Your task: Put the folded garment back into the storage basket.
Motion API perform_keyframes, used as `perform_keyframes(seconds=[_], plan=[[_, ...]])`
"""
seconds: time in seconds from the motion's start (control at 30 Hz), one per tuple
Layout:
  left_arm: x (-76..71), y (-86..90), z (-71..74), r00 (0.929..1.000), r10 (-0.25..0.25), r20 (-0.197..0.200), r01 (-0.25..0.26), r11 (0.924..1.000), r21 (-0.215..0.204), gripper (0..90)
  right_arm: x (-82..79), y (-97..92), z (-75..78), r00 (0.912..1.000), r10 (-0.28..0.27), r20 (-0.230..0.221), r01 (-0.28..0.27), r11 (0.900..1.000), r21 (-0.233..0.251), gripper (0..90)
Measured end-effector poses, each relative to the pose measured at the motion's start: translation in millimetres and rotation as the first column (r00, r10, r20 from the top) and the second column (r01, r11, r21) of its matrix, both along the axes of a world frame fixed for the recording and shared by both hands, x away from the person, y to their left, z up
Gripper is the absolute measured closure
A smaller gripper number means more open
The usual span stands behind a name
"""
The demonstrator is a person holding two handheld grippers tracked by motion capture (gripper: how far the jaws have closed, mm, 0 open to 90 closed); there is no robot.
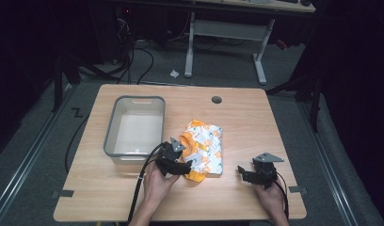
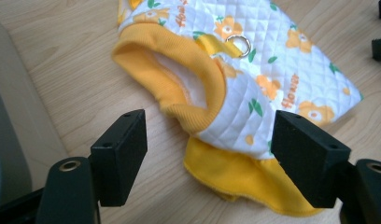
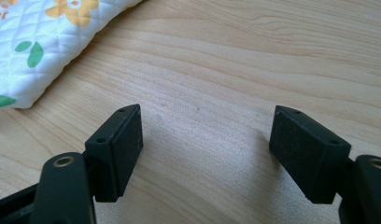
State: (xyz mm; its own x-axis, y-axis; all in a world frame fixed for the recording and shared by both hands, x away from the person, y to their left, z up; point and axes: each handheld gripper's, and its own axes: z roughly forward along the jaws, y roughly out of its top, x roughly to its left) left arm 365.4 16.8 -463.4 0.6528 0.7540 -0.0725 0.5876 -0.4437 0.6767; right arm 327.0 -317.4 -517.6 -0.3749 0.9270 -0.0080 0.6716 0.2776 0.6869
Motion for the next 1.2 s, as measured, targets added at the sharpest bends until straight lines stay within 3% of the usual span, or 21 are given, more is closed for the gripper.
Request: perform_keyframes(seconds=[0.27, 0.8, 1.1, 1.2], plan=[[10.7, -6.7, 1.5, 0.9999, -0.004, -0.013, 0.004, 0.9998, 0.020, 27.4, 0.0, 0.0, 0.0, 1.0000, 0.000, 0.000, 0.000, 1.0000, 0.000, 25.9], [37.9, -18.8, -1.3, 0.9990, 0.025, -0.036, -0.024, 0.9995, 0.018, 26.0, 0.0, 0.0, 0.0, 1.0000, 0.000, 0.000, 0.000, 1.0000, 0.000, 25.9], [57.3, -29.0, -5.1, 0.9948, 0.057, -0.084, -0.057, 0.9984, 0.004, 22.0, 0.0, 0.0, 0.0, 1.0000, 0.000, 0.000, 0.000, 1.0000, 0.000, 25.9], [63.2, -33.9, -9.0, 0.9938, 0.068, -0.087, -0.066, 0.9975, 0.026, 21.2, 0.0, 0.0, 0.0, 1.0000, -0.001, -0.001, 0.001, 1.0000, 0.001, 25.9]])
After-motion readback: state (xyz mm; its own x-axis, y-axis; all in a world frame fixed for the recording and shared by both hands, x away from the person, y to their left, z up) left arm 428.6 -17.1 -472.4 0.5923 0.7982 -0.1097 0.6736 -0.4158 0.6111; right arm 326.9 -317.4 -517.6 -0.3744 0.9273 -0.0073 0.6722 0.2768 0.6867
